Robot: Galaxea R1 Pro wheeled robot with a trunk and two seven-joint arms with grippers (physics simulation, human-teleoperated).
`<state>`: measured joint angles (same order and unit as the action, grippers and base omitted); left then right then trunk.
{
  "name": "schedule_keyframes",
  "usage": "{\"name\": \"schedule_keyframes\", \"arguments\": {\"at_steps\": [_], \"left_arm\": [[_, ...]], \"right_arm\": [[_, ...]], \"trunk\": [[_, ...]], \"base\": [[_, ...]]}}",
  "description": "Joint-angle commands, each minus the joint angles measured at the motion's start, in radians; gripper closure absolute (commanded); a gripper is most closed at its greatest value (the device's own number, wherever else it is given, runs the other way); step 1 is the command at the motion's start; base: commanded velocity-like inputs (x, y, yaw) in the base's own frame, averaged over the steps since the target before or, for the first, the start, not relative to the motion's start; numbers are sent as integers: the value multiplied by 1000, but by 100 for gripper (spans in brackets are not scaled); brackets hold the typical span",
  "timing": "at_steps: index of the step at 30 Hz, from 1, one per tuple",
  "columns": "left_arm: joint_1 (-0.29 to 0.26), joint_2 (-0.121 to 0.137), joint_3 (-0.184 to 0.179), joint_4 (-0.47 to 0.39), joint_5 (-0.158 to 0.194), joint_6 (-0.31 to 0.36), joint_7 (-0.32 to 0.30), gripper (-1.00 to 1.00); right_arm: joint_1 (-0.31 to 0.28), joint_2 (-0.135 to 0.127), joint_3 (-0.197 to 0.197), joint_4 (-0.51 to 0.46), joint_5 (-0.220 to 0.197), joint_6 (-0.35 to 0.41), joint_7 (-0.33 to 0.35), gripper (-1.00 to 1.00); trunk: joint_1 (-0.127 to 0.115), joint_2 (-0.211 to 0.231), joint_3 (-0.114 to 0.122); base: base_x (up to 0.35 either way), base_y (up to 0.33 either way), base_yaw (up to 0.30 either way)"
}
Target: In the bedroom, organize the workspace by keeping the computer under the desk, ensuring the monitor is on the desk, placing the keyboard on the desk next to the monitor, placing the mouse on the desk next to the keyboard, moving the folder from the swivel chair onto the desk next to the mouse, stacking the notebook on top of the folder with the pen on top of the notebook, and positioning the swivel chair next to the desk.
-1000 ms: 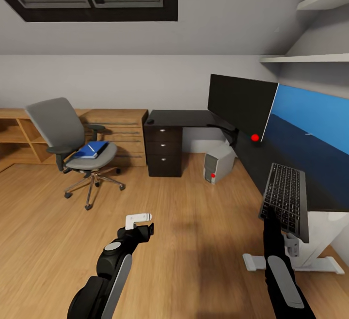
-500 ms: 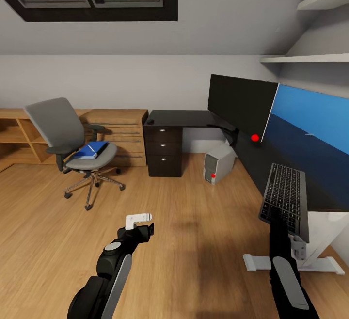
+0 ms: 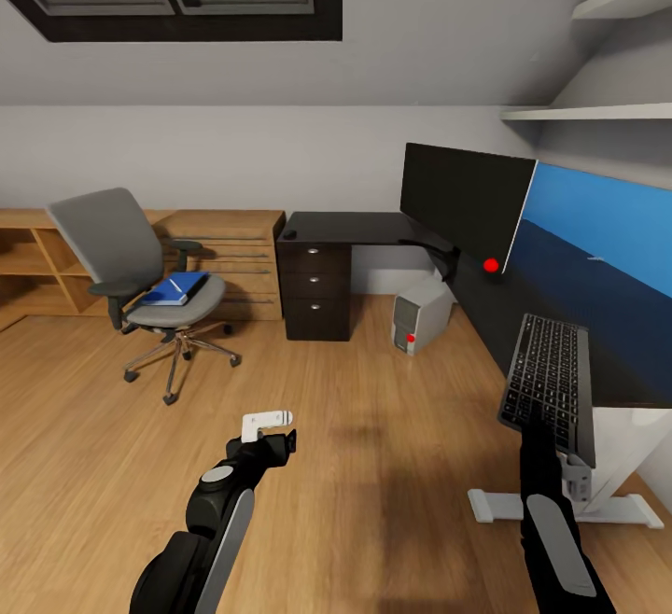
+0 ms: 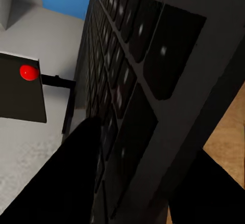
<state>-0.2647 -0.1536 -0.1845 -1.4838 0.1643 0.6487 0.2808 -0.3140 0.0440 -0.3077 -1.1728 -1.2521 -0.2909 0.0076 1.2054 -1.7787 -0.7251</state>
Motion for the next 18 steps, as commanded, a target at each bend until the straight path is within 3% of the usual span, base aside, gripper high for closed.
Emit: {"name": "schedule_keyframes", "arguments": {"at_steps": [1,7,13,18], "left_arm": [[-1,0,-1,-1,11,3,9,-100],[-1,-1,-1,0,11,3,9,-100],[-1,-1,-1,0,11,3,9,-100],[-1,-1,-1,0,11,3,9,-100]], "right_arm": [[0,1,-1,-1,-10,-2,0,100],[0,1,-1,-1,-10,-2,2,100],[0,1,0,-4,-11,-2,3,100],[1,7,1,-64,-12,-2,2,100]], "trunk": [[0,0,-1],[0,0,-1],[-23,42,18],[-42,77,33]], "base": [[0,0,0],[0,0,0],[0,0,0],[0,0,0]]}}
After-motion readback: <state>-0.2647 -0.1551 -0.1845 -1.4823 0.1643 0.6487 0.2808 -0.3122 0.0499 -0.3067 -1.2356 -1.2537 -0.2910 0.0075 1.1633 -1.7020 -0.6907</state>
